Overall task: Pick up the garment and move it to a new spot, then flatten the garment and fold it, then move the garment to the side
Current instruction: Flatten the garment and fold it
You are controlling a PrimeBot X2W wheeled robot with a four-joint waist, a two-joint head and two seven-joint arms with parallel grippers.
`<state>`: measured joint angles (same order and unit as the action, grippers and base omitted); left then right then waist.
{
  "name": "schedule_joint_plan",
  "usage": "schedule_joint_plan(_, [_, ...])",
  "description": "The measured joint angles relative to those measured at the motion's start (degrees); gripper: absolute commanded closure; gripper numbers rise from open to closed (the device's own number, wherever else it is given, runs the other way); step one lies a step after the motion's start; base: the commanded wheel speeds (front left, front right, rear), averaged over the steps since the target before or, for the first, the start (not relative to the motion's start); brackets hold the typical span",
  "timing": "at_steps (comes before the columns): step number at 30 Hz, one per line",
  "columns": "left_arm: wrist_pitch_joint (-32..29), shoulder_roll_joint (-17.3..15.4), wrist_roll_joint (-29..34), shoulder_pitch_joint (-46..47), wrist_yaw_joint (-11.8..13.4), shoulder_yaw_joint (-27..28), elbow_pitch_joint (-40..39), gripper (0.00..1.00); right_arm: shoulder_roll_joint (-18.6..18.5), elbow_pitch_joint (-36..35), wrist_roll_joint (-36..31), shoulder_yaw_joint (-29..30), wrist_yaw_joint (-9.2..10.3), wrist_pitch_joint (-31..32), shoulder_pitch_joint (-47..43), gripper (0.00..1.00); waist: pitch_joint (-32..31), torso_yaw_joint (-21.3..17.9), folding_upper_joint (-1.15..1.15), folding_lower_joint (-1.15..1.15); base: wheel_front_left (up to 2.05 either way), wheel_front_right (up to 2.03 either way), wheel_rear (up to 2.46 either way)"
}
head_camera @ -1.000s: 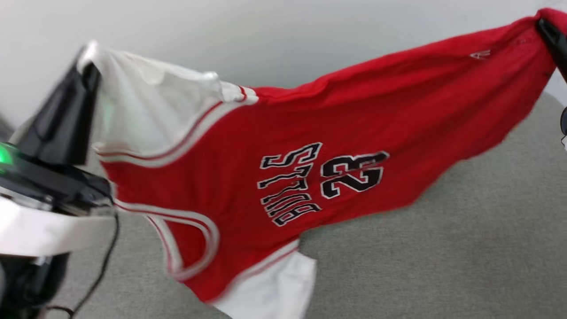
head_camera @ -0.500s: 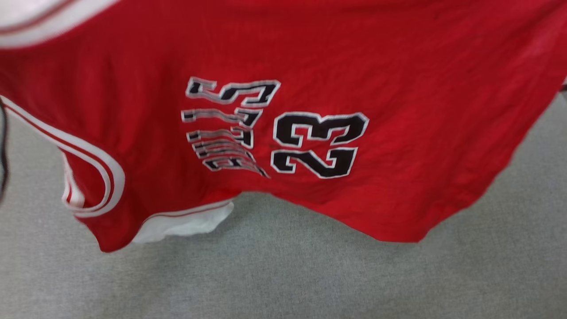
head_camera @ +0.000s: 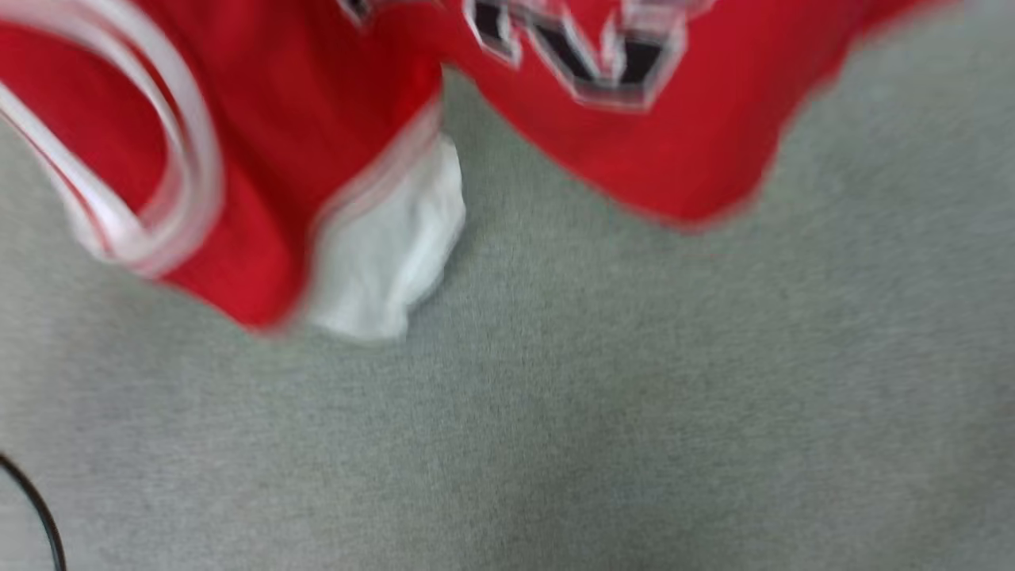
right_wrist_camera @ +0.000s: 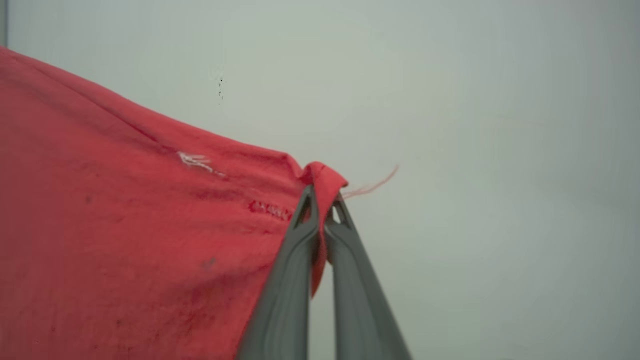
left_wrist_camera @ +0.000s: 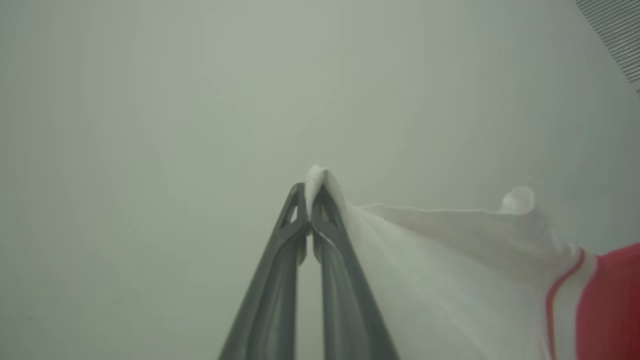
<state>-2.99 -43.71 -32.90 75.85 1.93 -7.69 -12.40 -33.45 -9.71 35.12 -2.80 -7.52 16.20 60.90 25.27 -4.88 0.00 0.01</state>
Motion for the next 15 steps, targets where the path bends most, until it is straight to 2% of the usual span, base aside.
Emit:
schedule_joint_plan(2, [0.3,0.5,0.6,3.0,-0.5,-0.9,2.3,1.00,0.1,1.6,-0.5,-0.6,0.00,-0.5,2.5,1.00,1.3,0.1,0.00,0.00,0.00,0.00,0.00])
schedule_joint_plan(3, [1.0,1.7,1.9,9.1,-1.3,-2.4,7.2,1.00,-0.1,5.0,-1.8,-2.1,0.00,-1.2,7.3,1.00,3.9,0.3,0.00,0.00,0.00,0.00,0.00])
schedule_joint_plan(8, [2.3,4.9,7.0,22.0,-2.7,-7.1,19.3,1.00,-1.5,13.5,-5.2,-6.5,-0.01,-3.2,18.8,1.00,9.7,1.2,0.00,0.00,0.00,0.00,0.00])
schedule_joint_plan(15, [6.7,10.3,9.5,34.7,-2.9,-9.4,33.8,1.00,-1.7,25.7,-10.1,-10.3,-0.02,-9.1,30.7,1.00,16.4,3.2,0.00,0.00,0.00,0.00,0.00])
